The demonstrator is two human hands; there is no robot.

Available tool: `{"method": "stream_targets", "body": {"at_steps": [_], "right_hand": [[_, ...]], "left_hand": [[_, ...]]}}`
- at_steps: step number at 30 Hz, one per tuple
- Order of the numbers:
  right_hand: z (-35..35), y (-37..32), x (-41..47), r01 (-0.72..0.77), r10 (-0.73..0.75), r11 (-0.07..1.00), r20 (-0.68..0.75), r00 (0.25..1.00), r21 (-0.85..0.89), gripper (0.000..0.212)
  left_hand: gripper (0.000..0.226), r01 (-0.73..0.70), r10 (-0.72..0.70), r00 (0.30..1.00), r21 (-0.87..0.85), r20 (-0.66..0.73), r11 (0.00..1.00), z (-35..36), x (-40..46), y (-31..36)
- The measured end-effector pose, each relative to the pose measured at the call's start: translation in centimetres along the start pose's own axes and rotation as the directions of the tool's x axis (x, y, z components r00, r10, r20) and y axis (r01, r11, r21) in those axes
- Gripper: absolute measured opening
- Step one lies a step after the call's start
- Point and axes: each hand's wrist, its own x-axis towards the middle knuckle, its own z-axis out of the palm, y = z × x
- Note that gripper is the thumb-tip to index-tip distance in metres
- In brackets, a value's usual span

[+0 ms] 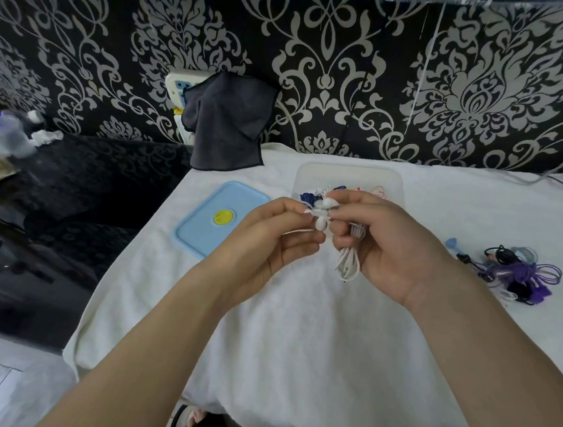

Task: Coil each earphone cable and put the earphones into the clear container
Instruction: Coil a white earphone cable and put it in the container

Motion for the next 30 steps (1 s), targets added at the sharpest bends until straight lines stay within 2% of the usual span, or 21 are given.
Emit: {"method": "stream_targets", "body": {"at_steps": [4, 7, 12, 17, 20, 22, 24, 27, 30], "right_hand": [[-0.2, 0.4, -0.2, 0.103, -0.119, 0.967, -0.056, 0.991, -0.233, 0.020], [-0.2, 0.6, -0.3, 0.154, -0.174, 0.924, -0.028, 0.984, -0.349, 0.016], [-0.4, 0.9, -0.4, 0.222, -0.251, 0.756, 0.040, 0.967, -0.615, 0.012], [-0.4, 1.0, -0.6, 0.265, -0.276, 0.639, 0.107, 0.955, -0.722, 0.006], [-0.3, 1.2, -0.8, 0.317, -0.316, 0.575, 0.152, 0.936, -0.754, 0.014], [-0.3, 1.2, -0.8, 0.324, -0.327, 0.541, 0.161, 0.931, -0.776, 0.011], [-0.3, 1.2, -0.8, 0.311, -0.316, 0.555, 0.150, 0.937, -0.772, 0.009], [-0.4, 1.0, -0.7, 0.269, -0.274, 0.660, 0.108, 0.956, -0.702, 0.010], [-0.2, 0.8, -0.6, 0.234, -0.237, 0.787, 0.070, 0.969, -0.571, 0.009]], "left_hand": [[0.012, -0.011, 0.012, 1.000, 0.023, -0.020, 1.000, -0.2, -0.1, 0.2], [0.011, -0.017, 0.018, 0.998, 0.018, -0.054, 1.000, -0.4, -0.3, 0.4], [0.014, -0.014, 0.017, 0.998, 0.047, -0.067, 0.999, -0.7, -0.4, 0.6], [0.015, -0.014, 0.022, 0.997, 0.107, -0.076, 0.994, -1.1, -0.5, 0.7], [0.015, -0.014, 0.024, 0.997, 0.130, -0.075, 0.991, -1.3, -0.5, 0.6], [0.014, -0.018, 0.028, 0.997, 0.141, -0.071, 0.990, -1.4, -0.5, 0.6], [0.013, -0.025, 0.035, 0.997, 0.150, -0.063, 0.988, -1.4, -0.6, 0.5], [0.012, -0.055, 0.065, 0.996, 0.173, -0.054, 0.983, -1.5, -0.6, 0.5], [0.004, -0.150, 0.185, 0.980, 0.337, -0.074, 0.930, -1.7, -0.6, 0.3]]}}
